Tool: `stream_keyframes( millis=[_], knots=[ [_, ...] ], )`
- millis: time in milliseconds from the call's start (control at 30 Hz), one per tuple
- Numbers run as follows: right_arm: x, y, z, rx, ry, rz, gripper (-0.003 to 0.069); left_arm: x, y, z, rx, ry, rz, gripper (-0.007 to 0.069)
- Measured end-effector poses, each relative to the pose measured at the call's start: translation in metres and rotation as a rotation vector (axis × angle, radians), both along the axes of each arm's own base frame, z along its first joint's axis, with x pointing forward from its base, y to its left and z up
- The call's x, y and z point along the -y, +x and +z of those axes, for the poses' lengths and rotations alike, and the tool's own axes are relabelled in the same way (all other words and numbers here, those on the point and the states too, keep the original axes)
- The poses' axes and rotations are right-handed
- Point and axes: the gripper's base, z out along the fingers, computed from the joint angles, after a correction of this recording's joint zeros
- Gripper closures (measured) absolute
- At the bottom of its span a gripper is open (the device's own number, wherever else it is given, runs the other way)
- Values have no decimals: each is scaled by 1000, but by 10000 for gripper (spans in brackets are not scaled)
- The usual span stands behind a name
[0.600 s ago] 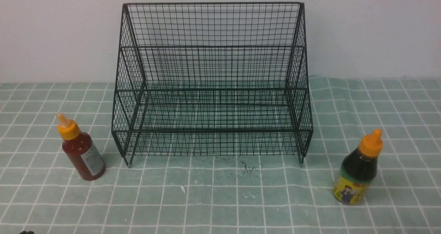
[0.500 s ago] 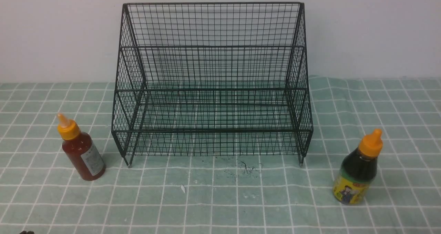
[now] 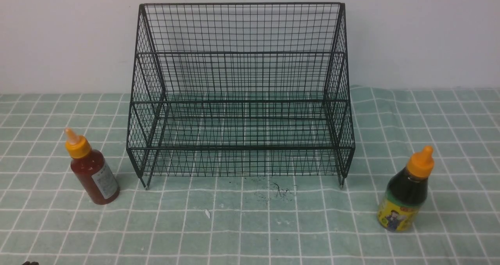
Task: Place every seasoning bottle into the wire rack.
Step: Use the right arm to grab the condiment bottle closest to it
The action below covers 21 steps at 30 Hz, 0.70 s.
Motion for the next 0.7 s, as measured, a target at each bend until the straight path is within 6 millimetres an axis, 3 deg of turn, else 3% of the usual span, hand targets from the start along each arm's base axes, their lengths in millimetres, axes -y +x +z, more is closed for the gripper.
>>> stream_keyframes(
  millis=[100, 233, 400, 700],
  knots=[
    [0, 0, 1, 7, 12, -3, 672, 0, 0, 0, 0, 0, 0, 631],
    [-2, 2, 7, 88, 227, -15, 672, 0, 0, 0, 0, 0, 0, 631],
    [3, 1, 29, 312, 771, -59, 672, 0, 0, 0, 0, 0, 0, 631],
    [12, -2, 43, 469, 948, -93, 672, 0, 0, 0, 0, 0, 0, 631]
  ],
)
